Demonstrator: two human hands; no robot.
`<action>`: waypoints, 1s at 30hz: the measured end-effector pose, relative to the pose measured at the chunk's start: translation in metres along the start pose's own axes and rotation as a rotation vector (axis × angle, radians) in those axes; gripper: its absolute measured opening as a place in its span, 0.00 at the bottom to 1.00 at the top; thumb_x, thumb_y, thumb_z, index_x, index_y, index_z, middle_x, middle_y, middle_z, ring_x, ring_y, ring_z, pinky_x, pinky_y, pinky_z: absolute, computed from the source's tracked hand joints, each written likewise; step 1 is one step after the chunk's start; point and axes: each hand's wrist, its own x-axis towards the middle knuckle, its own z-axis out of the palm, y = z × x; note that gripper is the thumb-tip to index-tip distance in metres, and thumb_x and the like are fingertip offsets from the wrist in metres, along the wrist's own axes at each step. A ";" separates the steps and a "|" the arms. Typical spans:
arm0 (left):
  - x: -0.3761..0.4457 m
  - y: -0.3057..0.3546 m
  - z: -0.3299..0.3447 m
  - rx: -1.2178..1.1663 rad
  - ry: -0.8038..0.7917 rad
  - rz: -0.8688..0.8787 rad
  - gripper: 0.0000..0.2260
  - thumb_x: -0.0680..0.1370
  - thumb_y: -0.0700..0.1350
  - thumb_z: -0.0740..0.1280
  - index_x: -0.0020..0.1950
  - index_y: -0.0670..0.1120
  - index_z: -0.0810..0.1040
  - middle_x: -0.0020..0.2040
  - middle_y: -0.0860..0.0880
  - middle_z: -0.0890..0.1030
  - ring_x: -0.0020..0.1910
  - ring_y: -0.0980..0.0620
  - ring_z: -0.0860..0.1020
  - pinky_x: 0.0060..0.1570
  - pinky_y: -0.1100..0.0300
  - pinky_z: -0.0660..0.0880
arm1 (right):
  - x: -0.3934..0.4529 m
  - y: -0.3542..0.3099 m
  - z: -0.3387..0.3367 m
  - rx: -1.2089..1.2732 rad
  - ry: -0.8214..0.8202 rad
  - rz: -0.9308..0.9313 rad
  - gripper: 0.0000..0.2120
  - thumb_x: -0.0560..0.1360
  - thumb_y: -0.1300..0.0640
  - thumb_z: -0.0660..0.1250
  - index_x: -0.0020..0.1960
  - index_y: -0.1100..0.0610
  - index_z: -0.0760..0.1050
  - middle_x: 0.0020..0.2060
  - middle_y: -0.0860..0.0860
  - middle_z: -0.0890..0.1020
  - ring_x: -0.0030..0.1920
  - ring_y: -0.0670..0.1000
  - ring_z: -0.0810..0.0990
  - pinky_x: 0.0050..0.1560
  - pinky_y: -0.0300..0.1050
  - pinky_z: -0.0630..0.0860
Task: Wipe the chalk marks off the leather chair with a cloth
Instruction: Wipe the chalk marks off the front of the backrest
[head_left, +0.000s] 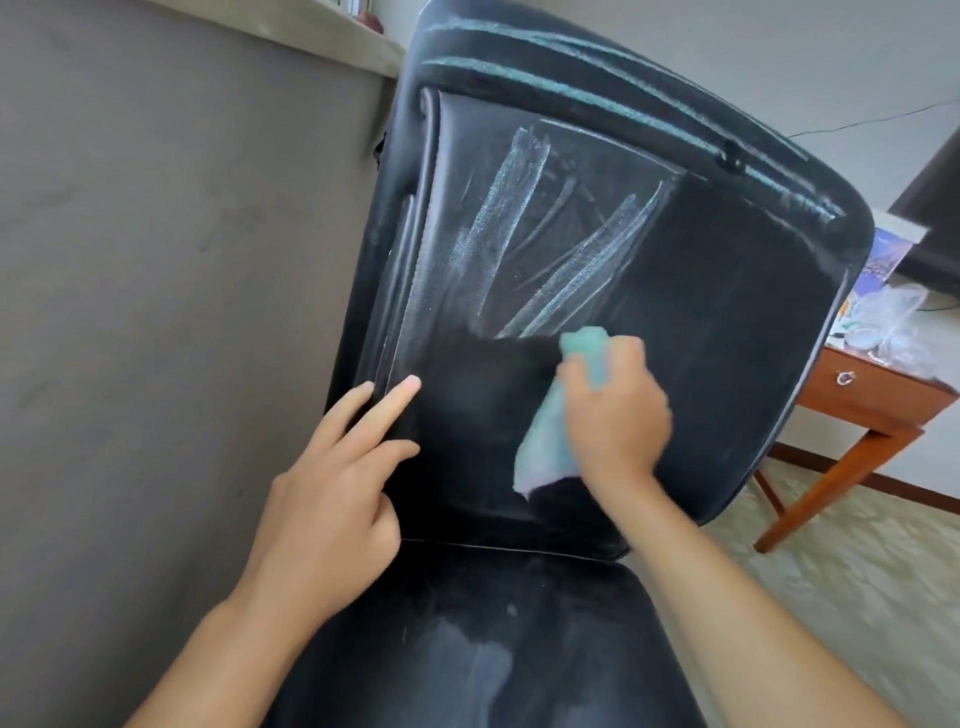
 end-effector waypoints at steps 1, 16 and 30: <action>0.000 0.001 0.001 -0.011 0.003 -0.006 0.25 0.66 0.28 0.64 0.55 0.50 0.84 0.81 0.67 0.61 0.82 0.55 0.58 0.26 0.55 0.77 | 0.012 0.014 -0.012 0.003 0.030 0.137 0.12 0.76 0.46 0.63 0.53 0.51 0.65 0.43 0.47 0.76 0.44 0.58 0.77 0.43 0.51 0.70; -0.001 -0.001 0.002 -0.046 -0.057 -0.010 0.22 0.69 0.33 0.66 0.58 0.51 0.85 0.81 0.71 0.54 0.83 0.59 0.50 0.35 0.51 0.80 | 0.024 -0.001 -0.029 0.004 0.019 0.152 0.10 0.78 0.46 0.61 0.51 0.52 0.68 0.46 0.52 0.81 0.47 0.62 0.78 0.43 0.51 0.67; 0.002 0.007 0.013 0.275 -0.062 0.036 0.19 0.65 0.36 0.69 0.55 0.46 0.82 0.83 0.59 0.59 0.79 0.39 0.60 0.29 0.51 0.82 | 0.031 -0.014 -0.035 -0.009 -0.007 0.089 0.10 0.78 0.46 0.62 0.53 0.52 0.70 0.49 0.52 0.80 0.47 0.62 0.78 0.43 0.50 0.68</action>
